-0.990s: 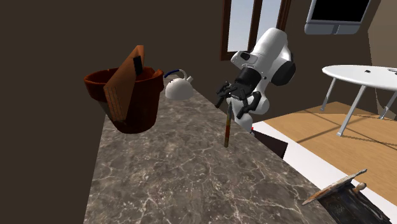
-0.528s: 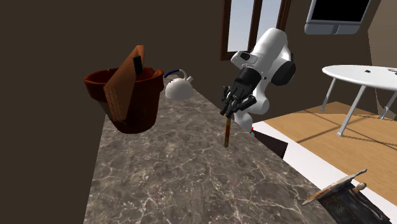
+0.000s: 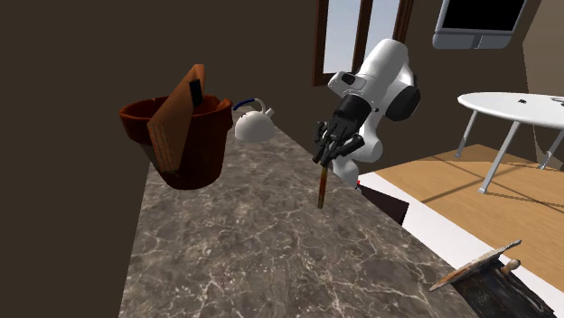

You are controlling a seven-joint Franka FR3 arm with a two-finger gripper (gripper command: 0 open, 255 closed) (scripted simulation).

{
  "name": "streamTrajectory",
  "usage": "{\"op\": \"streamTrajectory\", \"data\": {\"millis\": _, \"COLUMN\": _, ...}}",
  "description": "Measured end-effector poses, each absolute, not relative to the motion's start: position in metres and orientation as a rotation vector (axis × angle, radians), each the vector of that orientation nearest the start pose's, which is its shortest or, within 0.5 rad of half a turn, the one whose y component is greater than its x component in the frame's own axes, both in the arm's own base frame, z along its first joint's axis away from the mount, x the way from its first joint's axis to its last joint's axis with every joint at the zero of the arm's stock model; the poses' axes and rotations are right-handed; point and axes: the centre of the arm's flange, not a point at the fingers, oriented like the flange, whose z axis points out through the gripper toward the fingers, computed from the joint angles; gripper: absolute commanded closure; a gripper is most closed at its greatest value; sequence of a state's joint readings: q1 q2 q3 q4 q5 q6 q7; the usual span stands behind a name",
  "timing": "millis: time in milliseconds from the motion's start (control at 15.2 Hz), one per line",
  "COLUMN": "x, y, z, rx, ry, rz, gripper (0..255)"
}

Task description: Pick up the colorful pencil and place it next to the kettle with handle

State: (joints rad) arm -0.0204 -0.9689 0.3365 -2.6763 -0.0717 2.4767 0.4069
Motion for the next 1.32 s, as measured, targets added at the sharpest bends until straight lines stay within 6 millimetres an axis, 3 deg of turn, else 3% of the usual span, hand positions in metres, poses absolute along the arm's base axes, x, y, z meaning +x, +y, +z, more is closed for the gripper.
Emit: {"op": "streamTrajectory", "data": {"millis": 1320, "x": 0.306, "y": 0.123, "z": 0.679, "rx": -2.985, "ry": 0.126, "rz": -1.255, "gripper": 255}}
